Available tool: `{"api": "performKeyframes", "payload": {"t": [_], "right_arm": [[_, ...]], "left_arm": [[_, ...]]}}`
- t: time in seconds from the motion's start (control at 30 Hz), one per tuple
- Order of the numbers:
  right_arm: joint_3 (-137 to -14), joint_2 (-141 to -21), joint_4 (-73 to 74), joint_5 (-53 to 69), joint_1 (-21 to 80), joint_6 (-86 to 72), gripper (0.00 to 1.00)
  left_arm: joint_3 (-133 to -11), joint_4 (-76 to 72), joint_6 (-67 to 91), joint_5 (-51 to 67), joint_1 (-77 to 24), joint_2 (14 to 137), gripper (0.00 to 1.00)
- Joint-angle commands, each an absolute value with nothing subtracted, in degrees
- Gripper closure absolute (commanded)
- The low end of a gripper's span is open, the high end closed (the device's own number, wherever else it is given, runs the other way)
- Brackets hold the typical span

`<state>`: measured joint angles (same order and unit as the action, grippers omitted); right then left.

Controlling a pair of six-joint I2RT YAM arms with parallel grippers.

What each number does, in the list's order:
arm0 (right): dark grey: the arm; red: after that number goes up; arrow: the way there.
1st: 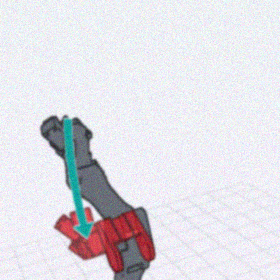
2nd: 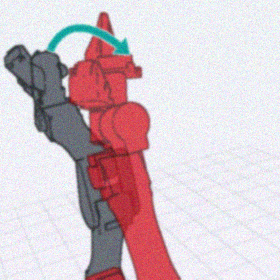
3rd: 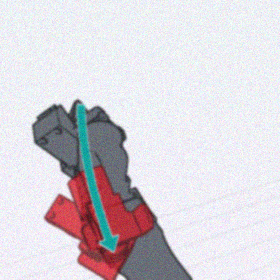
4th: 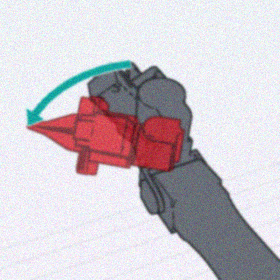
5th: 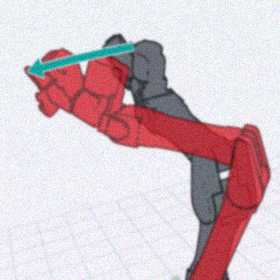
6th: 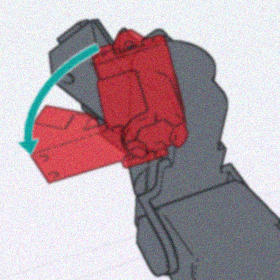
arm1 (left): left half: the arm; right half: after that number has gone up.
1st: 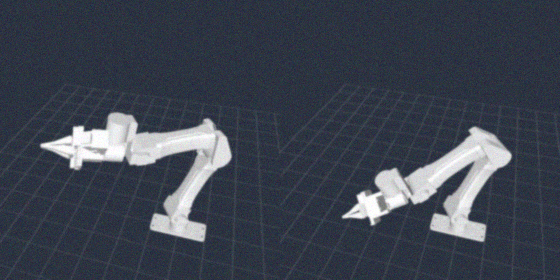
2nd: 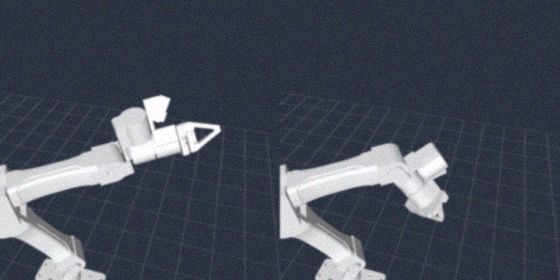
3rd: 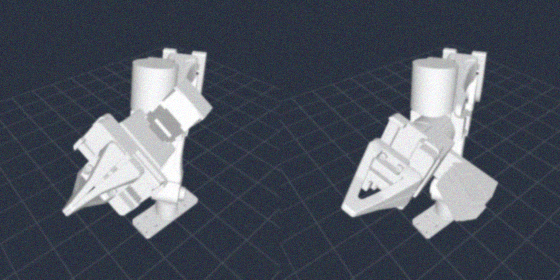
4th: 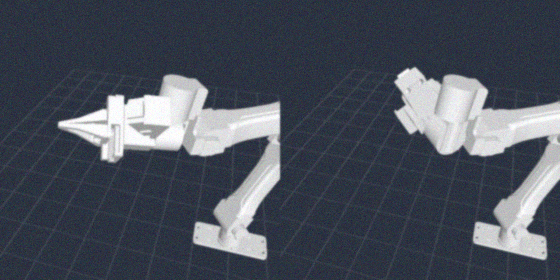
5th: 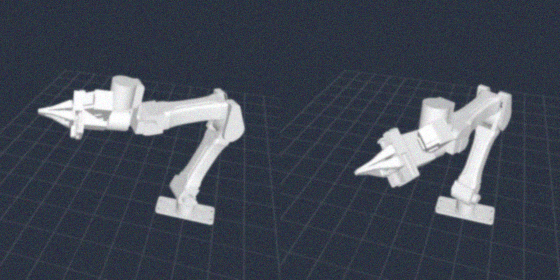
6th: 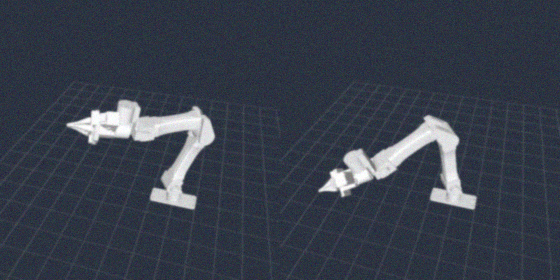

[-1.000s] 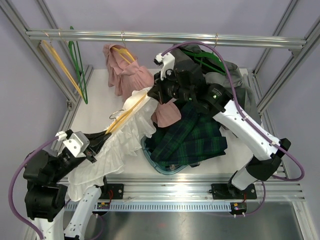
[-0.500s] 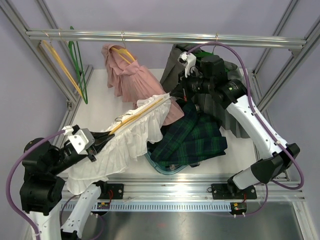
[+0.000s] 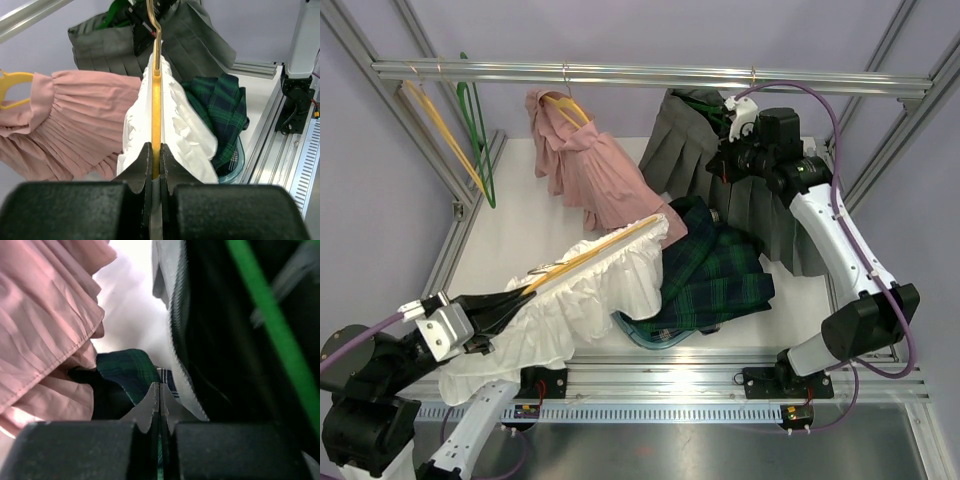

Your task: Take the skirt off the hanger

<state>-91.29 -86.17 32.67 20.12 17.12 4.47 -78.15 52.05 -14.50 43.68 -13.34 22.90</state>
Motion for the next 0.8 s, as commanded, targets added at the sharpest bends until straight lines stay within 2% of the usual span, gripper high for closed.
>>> {"api": "performKeyframes", "payload": {"t": [0.0,0.13,0.23,0.27,0.33,0.37,0.5,0.6,0.77], "right_arm": [[-91.1,-85.7,29.8,24.7,16.4,6.3,1.00],[-89.7,-82.3,33.3,45.7,16.5,15.8,1.00],[-89.6,-80.2,36.0,56.7,16.5,19.5,0.94],[-89.7,-79.9,37.0,61.0,16.4,20.4,0.81],[-89.7,-79.1,40.1,64.5,16.5,22.8,0.68],[-89.6,-78.3,41.2,67.1,16.6,24.0,0.48],[-85.5,-75.5,42.0,72.1,16.8,28.6,0.19],[-81.1,-73.5,35.8,68.2,19.7,25.5,0.13],[-79.1,-74.2,26.6,57.0,24.4,19.4,0.11]], "left_arm": [[-80.5,47.0,-13.8,37.8,-15.5,23.2,1.00],[-78.3,46.2,-12.8,34.5,-16.4,23.6,1.00],[-76.3,43.3,-10.5,31.9,-16.5,23.4,1.00],[-74.9,42.3,-9.7,31.6,-16.5,23.4,1.00],[-73.4,39.9,-7.0,31.1,-16.5,23.4,1.00],[-72.2,39.3,-6.2,30.9,-16.5,23.2,1.00],[-69.8,36.5,-2.6,31.1,-16.5,22.6,1.00],[-68.6,34.3,-1.2,32.2,-16.5,22.0,1.00],[-68.6,32.9,-0.3,33.9,-16.5,21.7,1.00]]}}
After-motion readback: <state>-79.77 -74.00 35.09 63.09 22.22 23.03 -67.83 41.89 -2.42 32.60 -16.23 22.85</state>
